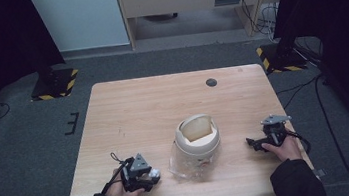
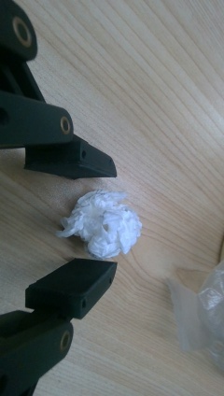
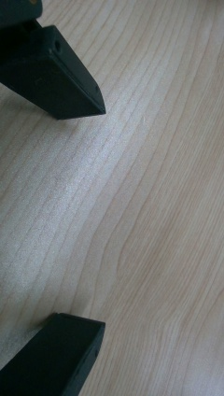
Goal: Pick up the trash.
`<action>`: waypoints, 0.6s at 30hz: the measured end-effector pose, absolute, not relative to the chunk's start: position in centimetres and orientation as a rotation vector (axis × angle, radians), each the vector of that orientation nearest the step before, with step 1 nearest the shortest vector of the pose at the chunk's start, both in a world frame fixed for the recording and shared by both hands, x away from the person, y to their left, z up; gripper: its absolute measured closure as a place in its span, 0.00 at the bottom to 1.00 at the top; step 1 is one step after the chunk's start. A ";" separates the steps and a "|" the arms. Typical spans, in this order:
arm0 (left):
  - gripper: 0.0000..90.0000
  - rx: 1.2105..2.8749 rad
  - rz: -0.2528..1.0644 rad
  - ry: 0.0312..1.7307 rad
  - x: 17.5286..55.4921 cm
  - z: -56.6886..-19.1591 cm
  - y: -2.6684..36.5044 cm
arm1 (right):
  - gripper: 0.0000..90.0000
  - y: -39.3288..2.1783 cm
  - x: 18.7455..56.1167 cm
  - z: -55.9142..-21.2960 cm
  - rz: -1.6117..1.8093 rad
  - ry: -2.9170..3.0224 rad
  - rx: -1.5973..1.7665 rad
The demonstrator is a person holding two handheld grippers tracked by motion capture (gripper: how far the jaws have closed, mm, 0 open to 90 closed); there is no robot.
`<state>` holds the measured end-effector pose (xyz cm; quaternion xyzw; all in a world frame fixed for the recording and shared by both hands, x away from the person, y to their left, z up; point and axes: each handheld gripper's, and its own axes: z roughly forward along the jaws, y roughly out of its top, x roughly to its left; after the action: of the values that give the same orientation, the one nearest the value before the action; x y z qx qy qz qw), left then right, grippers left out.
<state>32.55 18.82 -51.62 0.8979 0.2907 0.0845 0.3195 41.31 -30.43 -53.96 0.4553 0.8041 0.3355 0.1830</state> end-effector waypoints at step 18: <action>0.72 2.300 0.254 0.764 32.6 -50.6 19.0 | 0.01 -30.5 41.3 -54.0 0.946 2.270 1.284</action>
<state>32.62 18.97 -50.56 0.8857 0.2944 0.0977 0.3453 41.32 -30.45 -53.95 0.4550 0.8045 0.3352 0.1827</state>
